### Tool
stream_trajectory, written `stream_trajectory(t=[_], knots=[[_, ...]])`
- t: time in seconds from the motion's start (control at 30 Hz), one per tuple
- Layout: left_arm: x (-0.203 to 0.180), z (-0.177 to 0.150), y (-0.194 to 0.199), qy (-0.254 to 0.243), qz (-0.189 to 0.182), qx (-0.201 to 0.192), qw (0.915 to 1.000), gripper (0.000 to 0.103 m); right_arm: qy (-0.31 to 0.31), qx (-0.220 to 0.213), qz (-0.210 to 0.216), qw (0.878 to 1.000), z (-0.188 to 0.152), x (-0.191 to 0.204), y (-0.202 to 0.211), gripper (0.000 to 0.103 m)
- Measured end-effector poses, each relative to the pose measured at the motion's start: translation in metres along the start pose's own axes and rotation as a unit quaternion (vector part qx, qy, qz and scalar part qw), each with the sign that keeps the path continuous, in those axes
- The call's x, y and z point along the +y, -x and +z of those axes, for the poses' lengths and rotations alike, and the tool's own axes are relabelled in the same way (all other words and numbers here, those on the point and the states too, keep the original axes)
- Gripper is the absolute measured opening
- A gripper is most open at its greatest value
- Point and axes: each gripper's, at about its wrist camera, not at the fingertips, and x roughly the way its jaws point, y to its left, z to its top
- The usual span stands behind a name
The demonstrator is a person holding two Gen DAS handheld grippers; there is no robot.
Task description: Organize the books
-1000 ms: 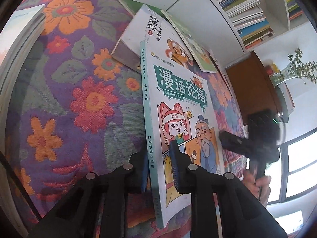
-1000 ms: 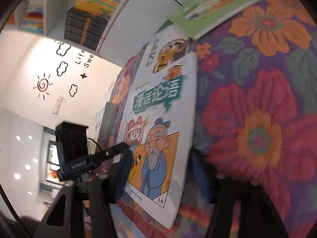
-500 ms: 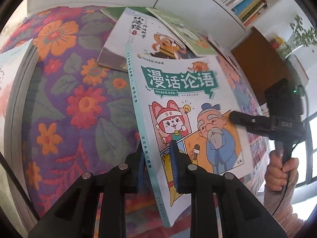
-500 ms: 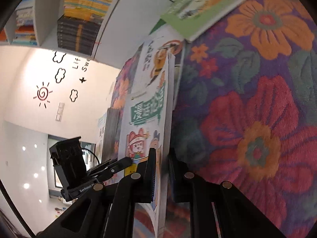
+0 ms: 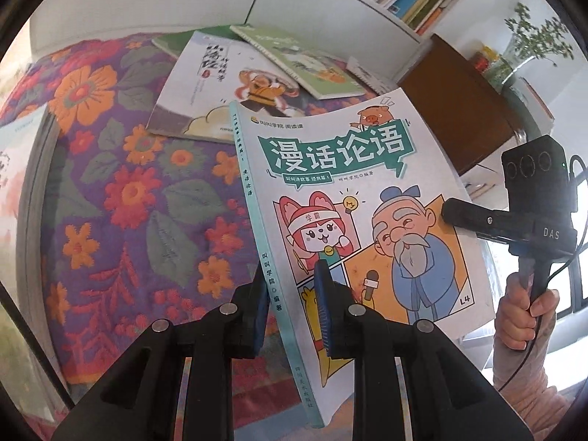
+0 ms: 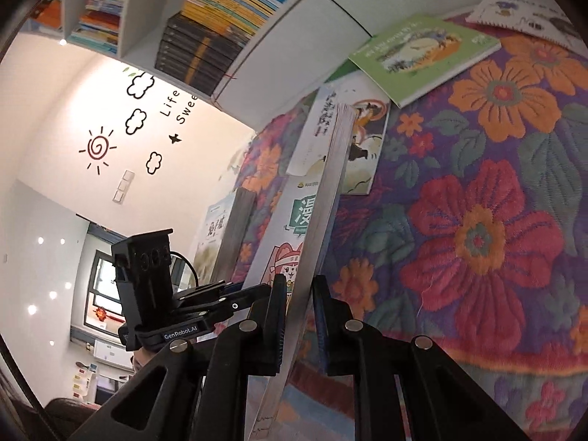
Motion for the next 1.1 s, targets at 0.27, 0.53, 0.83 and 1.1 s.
stream_trajectory(t=[0.27, 0.53, 0.83, 1.1], knots=[[-0.001, -0.006, 0.032, -0.014, 0.003, -0.027, 0.9995, 0.02, 0.022, -0.016, 0.001, 1.0, -0.008, 0.028, 0.01, 0.015], [0.011, -0.007, 0.069, -0.024, 0.004, -0.056, 0.9981, 0.02, 0.039, -0.029, 0.009, 0.999, -0.008, 0.066, 0.005, 0.016], [0.048, -0.008, 0.117, -0.014, 0.022, -0.096, 0.995, 0.021, 0.08, -0.026, 0.021, 0.996, -0.001, 0.123, -0.026, 0.017], [0.092, -0.008, 0.154, 0.004, 0.063, -0.134, 0.989, 0.021, 0.106, -0.004, 0.044, 0.993, 0.01, 0.161, -0.073, 0.018]])
